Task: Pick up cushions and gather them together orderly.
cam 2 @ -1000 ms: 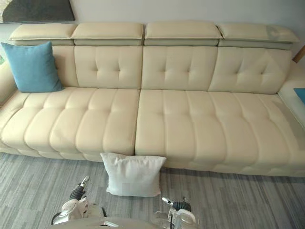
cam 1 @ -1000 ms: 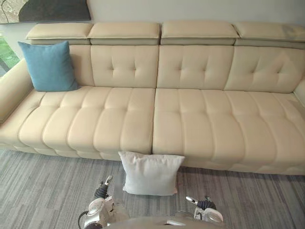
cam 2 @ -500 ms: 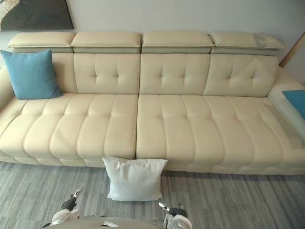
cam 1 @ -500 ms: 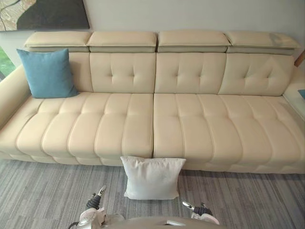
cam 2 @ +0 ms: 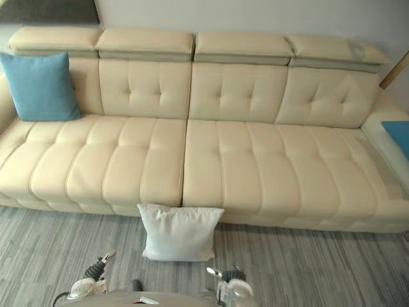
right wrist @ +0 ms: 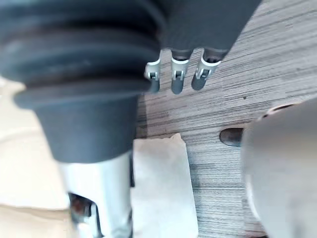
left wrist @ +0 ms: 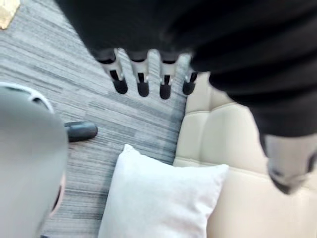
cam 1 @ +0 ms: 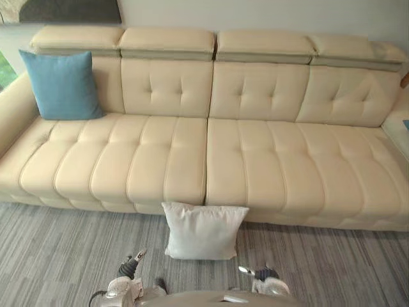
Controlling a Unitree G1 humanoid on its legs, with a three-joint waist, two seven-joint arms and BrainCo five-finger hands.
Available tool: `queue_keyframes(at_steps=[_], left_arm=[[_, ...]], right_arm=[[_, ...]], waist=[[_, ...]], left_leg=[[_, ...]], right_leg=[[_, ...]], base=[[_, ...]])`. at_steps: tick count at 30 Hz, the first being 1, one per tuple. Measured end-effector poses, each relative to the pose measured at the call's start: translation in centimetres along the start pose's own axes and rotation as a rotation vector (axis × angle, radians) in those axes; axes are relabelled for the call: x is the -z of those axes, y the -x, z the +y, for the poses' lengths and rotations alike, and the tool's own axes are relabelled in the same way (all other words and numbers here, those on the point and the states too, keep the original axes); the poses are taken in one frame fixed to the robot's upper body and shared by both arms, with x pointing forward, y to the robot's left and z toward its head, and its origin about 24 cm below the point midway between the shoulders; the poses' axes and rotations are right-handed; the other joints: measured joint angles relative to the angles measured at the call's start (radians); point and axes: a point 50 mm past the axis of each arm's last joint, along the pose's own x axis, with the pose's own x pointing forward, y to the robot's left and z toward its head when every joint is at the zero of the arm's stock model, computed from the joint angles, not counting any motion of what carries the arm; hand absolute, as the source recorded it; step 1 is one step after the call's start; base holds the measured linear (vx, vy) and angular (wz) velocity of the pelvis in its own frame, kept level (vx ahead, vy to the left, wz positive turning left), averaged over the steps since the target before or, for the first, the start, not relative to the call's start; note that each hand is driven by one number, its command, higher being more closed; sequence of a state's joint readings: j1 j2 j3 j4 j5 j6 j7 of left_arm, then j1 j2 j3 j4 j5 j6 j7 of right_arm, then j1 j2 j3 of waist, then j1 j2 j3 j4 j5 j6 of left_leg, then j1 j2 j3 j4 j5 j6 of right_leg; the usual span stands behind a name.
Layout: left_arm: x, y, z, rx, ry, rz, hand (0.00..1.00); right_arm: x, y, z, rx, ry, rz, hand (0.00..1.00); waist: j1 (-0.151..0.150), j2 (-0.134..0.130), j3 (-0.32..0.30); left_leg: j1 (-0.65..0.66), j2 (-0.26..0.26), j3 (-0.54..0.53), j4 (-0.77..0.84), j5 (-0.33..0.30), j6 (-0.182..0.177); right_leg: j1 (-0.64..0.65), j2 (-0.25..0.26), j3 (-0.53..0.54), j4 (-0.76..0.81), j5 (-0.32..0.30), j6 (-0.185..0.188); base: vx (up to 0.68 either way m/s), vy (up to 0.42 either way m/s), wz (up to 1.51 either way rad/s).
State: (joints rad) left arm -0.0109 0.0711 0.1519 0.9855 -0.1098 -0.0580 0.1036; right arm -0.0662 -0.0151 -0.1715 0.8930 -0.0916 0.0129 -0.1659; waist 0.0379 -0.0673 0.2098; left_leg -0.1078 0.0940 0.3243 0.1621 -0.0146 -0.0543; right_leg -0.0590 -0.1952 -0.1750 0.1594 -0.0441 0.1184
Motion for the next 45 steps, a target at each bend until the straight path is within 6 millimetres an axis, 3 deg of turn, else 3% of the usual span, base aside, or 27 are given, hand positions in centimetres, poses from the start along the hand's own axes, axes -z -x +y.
queue_keyframes(at_steps=[1,2,5,6,8,9,10,11,12,14,20,24,27,30,34,39,45], left_arm=[[-0.5,-0.1,-0.1,0.001,0.007,-0.018,0.00],[-2.1,-0.4,-0.5,0.002,0.026,-0.065,0.00],[-5.6,-0.8,-0.9,-0.020,0.099,-0.165,0.00],[-6.1,-0.8,-0.9,-0.024,0.101,-0.180,0.00],[-10.0,-1.0,-0.8,-0.029,0.126,-0.292,0.00],[-11.5,-0.9,-0.8,-0.032,0.139,-0.335,0.00],[-14.5,-0.6,-0.6,-0.037,0.156,-0.428,0.00],[-15.3,-0.5,-0.5,-0.042,0.167,-0.455,0.00],[-18.2,0.0,-0.5,-0.042,0.220,-0.533,0.00],[-20.9,0.6,-0.4,-0.032,0.250,-0.610,0.00],[-27.0,2.6,0.0,0.000,0.416,-0.756,0.00],[-30.9,4.7,1.1,-0.002,0.415,-0.888,0.00],[-33.4,6.2,1.6,-0.001,0.410,-0.965,0.00],[-34.7,7.1,1.9,-0.001,0.405,-1.009,0.00],[-37.3,9.4,1.0,0.034,0.368,-1.107,0.00],[-39.8,11.9,-1.1,0.071,0.262,-1.211,0.00],[-42.2,15.9,-3.9,0.108,0.166,-1.359,0.00]], right_arm=[[-0.9,-0.1,0.1,-0.003,0.008,-0.033,0.00],[-3.7,-0.5,0.2,0.007,0.029,-0.128,0.00],[-9.0,-0.5,0.4,0.022,0.074,-0.312,0.00],[-9.6,-0.4,0.5,0.026,0.077,-0.332,0.00],[-13.7,0.1,0.6,0.040,0.069,-0.460,0.00],[-14.9,0.2,0.6,0.046,0.075,-0.497,0.00],[-17.6,0.8,0.5,0.059,0.075,-0.581,0.00],[-18.4,1.0,0.5,0.067,0.071,-0.607,0.00],[-20.6,1.6,0.3,0.077,0.059,-0.672,0.00],[-23.0,2.4,0.1,0.091,0.048,-0.744,0.00],[-29.6,5.1,-2.2,0.190,-0.040,-0.933,0.00],[-34.1,7.9,-4.3,0.260,-0.089,-1.067,0.00],[-35.6,8.8,-5.7,0.299,-0.140,-1.099,0.00],[-36.5,9.5,-6.2,0.308,-0.177,-1.123,0.00],[-37.6,10.0,-6.6,0.305,-0.276,-1.114,0.00],[-38.7,11.0,-6.5,0.285,-0.364,-1.134,0.00],[-40.9,14.1,-5.3,0.233,-0.455,-1.236,0.00]], waist=[[0.002,0.003,0.014],[0.009,0.018,0.052],[0.021,0.031,0.112],[0.021,0.033,0.121],[0.020,0.031,0.161],[0.021,0.031,0.175],[0.019,0.035,0.196],[0.018,0.036,0.197],[0.016,0.036,0.209],[0.011,0.036,0.240],[0.006,0.038,0.271],[0.012,0.038,0.305],[0.013,0.038,0.307],[0.013,0.039,0.308],[0.014,0.039,0.310],[0.013,0.039,0.310],[0.013,0.039,0.310]], left_leg=[[-0.034,0.013,-0.004,0.046,-0.018,0.001],[-0.133,0.052,-0.017,0.167,-0.064,0.006],[-0.288,0.106,-0.020,0.330,-0.126,0.019],[-0.302,0.110,-0.019,0.346,-0.134,0.022],[-0.408,0.130,-0.006,0.434,-0.165,0.033],[-0.439,0.136,0.001,0.453,-0.168,0.037],[-0.519,0.148,0.005,0.489,-0.171,0.043],[-0.551,0.152,0.005,0.500,-0.171,0.043],[-0.625,0.160,0.005,0.522,-0.171,0.044],[-0.681,0.166,0.004,0.537,-0.160,0.057],[-0.915,0.184,-0.024,0.620,-0.131,0.070],[-1.060,0.196,-0.043,0.688,-0.131,0.071],[-1.157,0.197,-0.063,0.737,-0.129,0.074],[-1.216,0.201,-0.077,0.765,-0.129,0.075],[-1.317,0.204,-0.084,0.798,-0.126,0.082],[-1.387,0.207,-0.097,0.832,-0.115,0.082],[-1.430,0.214,-0.097,0.845,-0.111,0.081]], right_leg=[[-0.019,0.004,0.001,0.014,0.000,0.000],[-0.083,0.020,0.003,0.057,-0.003,-0.002],[-0.235,0.034,0.029,0.189,-0.033,-0.003],[-0.253,0.033,0.033,0.207,-0.037,-0.001],[-0.389,0.025,0.070,0.318,-0.073,-0.010],[-0.433,0.025,0.083,0.344,-0.075,-0.012],[-0.521,0.024,0.094,0.385,-0.073,-0.015],[-0.556,0.025,0.098,0.397,-0.073,-0.016],[-0.636,0.027,0.104,0.426,-0.070,-0.020],[-0.696,0.027,0.106,0.454,-0.068,-0.023],[-0.935,0.023,0.104,0.586,-0.086,-0.025],[-1.091,0.014,0.106,0.695,-0.115,-0.037],[-1.192,0.007,0.105,0.768,-0.139,-0.045],[-1.248,0.005,0.105,0.807,-0.151,-0.047],[-1.358,-0.006,0.108,0.865,-0.160,-0.057],[-1.429,-0.008,0.108,0.914,-0.166,-0.061],[-1.480,-0.005,0.114,0.935,-0.168,-0.064]], base=[[-0.16,0.015,0.04],[-0.19,0.027,-0.06],[-0.19,0.074,-0.18],[-0.21,0.126,-0.27],[-0.24,0.113,-0.25],[-0.25,0.065,-0.26],[-0.20,0.031,-0.23],[-0.19,0.008,-0.21],[-0.13,-0.005,-0.08],[-0.09,-0.028,-0.03],[-0.01,-0.031,0.07],[-0.02,-0.038,0.08],[-0.05,-0.035,0.17],[-0.05,-0.030,0.07],[-0.06,-0.009,0.08],[-0.04,0.004,0.04],[-0.04,0.013,-0.01]])
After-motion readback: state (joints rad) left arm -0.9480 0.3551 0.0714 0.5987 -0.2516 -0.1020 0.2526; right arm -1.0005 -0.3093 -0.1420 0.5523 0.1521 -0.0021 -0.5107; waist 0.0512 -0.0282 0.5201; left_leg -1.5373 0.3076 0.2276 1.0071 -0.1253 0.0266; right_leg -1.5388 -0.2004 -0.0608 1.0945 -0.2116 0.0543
